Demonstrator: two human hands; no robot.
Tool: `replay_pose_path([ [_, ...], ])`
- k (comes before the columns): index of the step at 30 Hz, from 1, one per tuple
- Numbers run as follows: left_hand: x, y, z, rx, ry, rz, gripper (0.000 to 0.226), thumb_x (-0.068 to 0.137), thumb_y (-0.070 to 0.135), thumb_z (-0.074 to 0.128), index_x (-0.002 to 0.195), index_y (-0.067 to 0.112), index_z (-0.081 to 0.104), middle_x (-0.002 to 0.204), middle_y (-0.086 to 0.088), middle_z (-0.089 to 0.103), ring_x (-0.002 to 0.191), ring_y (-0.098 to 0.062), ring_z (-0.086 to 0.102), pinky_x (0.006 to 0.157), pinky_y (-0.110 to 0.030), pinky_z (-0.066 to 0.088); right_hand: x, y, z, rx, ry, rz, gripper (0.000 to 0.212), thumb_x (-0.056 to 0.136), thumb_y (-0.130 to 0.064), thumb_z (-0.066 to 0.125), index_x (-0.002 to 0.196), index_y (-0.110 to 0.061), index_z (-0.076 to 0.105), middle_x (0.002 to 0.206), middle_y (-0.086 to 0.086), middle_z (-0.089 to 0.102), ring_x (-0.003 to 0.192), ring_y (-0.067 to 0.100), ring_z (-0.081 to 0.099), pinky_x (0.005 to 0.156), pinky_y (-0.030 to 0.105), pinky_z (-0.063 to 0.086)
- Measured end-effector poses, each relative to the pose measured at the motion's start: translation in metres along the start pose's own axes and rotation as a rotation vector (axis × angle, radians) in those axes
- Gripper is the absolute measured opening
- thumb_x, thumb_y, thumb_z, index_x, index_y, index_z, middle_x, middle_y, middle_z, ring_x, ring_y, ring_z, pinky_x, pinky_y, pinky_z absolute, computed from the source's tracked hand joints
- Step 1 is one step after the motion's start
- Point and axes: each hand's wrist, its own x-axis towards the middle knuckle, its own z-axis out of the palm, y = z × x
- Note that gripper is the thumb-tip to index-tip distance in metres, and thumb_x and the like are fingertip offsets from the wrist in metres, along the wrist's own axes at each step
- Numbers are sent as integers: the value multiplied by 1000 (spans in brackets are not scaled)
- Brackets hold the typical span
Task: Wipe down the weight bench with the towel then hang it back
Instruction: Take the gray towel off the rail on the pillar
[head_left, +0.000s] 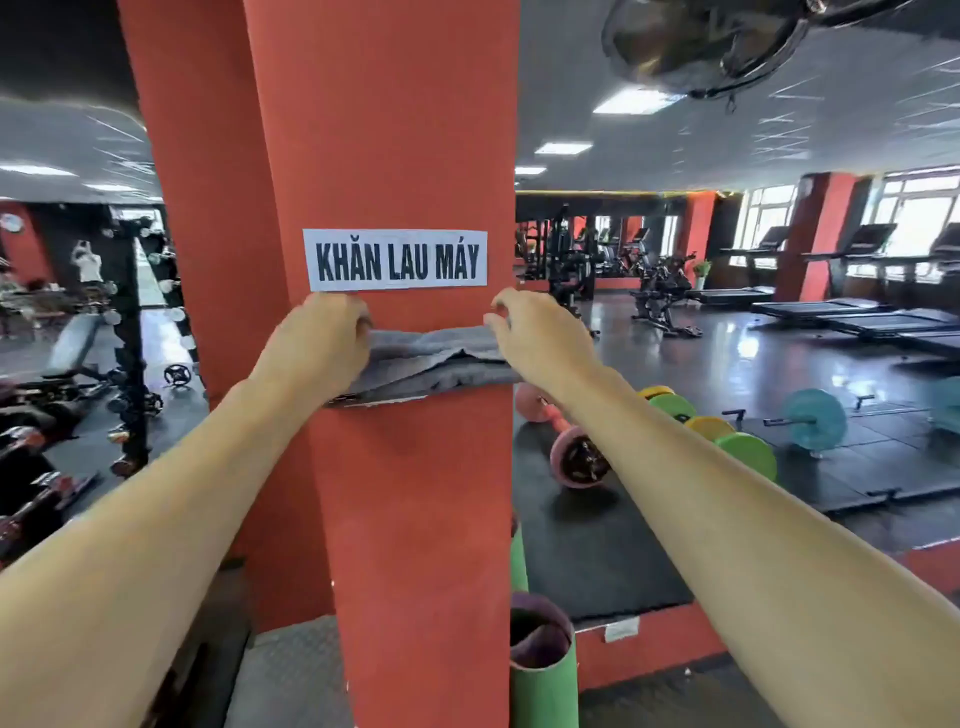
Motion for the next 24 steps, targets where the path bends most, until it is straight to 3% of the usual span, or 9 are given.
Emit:
replay_pose_path([
  [2,21,-13,10,-16,-48,-5,31,95,0,49,108,3,77,114,-21,74,104,-39,67,91,-43,54,18,3,12,-71,-38,41,31,105,-26,48,130,-13,61,129,9,66,114,28,62,92,44,53],
  [7,57,-33,33,42,-138,44,23,86,-2,62,104,5,76,114,-18,70,100,-38,66,88,-46,56,56,10,33,-209,-203,67,32,102,-23,56,132,-12,59,135,13,58,114,32,60,87,40,47],
  [11,71,-39,42,227,-231,8,21,86,15,74,104,5,70,104,-17,65,92,-39,64,79,-44,55,72,4,42,-287,-298,115,30,98,-24,66,120,-3,65,119,13,69,100,30,68,90,47,56],
  [14,73,-39,42,296,-206,-8,19,89,16,71,104,5,67,95,-14,59,86,-37,59,77,-42,46,74,0,42,-287,-316,147,27,96,-23,68,112,-1,69,109,12,73,94,28,71,89,46,58],
  [16,73,-35,38,299,-137,23,16,90,13,66,103,4,67,101,-18,66,94,-40,61,80,-42,43,71,-3,37,-304,-228,146,24,97,-23,67,109,-2,70,111,12,71,91,26,69,85,40,55],
  [19,68,-23,24,115,-5,98,19,98,15,57,109,0,58,113,-29,62,106,-50,60,82,-50,45,54,-10,19,-357,45,130,15,100,-17,60,110,-7,63,109,11,65,93,30,66,72,35,41],
  [22,56,-5,10,33,185,294,27,100,17,49,117,-5,48,99,-38,58,89,-55,59,65,-50,39,19,-12,-9,-397,289,135,19,95,-2,57,113,-7,56,89,9,54,86,35,65,64,35,34],
  [24,46,12,5,-25,323,447,25,100,17,48,114,-4,47,83,-36,56,75,-52,57,59,-46,33,-9,-9,-32,-393,428,148,23,91,6,53,109,-7,54,84,6,50,81,35,62,60,38,37],
])
